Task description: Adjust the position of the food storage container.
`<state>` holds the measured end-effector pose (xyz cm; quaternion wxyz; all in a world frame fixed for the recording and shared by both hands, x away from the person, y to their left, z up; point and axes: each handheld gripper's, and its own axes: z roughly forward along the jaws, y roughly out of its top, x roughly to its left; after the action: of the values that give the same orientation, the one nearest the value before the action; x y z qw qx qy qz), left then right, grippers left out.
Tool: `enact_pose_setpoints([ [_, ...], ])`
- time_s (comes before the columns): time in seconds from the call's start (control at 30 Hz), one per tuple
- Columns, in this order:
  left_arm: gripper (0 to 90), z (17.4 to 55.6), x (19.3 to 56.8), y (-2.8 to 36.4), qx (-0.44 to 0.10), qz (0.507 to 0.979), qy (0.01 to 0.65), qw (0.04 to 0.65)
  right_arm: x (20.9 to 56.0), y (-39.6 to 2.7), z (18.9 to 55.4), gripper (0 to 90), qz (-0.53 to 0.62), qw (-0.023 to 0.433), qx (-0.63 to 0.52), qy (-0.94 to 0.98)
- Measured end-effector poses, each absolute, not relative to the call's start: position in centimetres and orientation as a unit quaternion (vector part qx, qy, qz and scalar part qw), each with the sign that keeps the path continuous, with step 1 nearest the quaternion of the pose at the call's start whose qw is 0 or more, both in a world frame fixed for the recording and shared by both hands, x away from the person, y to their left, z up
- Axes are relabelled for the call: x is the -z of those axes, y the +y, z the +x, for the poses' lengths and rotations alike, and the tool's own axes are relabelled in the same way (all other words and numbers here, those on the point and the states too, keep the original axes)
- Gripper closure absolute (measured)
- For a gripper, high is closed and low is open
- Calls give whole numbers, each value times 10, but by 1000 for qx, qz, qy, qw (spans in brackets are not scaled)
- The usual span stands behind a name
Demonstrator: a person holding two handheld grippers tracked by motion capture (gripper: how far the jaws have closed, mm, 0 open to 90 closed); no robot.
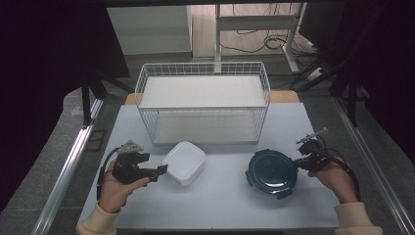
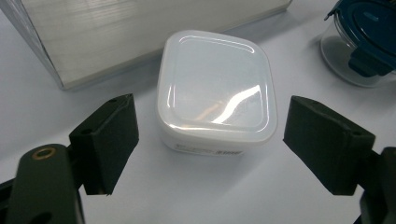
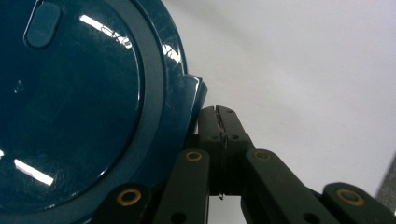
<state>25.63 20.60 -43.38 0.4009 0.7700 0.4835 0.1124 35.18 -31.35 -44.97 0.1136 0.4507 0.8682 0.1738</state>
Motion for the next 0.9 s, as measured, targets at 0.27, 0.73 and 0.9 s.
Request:
enact_pose_setpoints([
  [0.27, 179, 258, 436, 207, -112, 771, 486, 397, 452, -296, 347, 896, 427, 109, -184, 878],
  [0.73, 181, 258, 436, 207, -113, 772, 486, 395, 455, -275, 349, 896, 381, 105, -196, 897],
  [0.9, 181, 258, 435, 207, -113, 770, 485, 398, 456, -265, 347, 896, 367, 103, -201, 902],
])
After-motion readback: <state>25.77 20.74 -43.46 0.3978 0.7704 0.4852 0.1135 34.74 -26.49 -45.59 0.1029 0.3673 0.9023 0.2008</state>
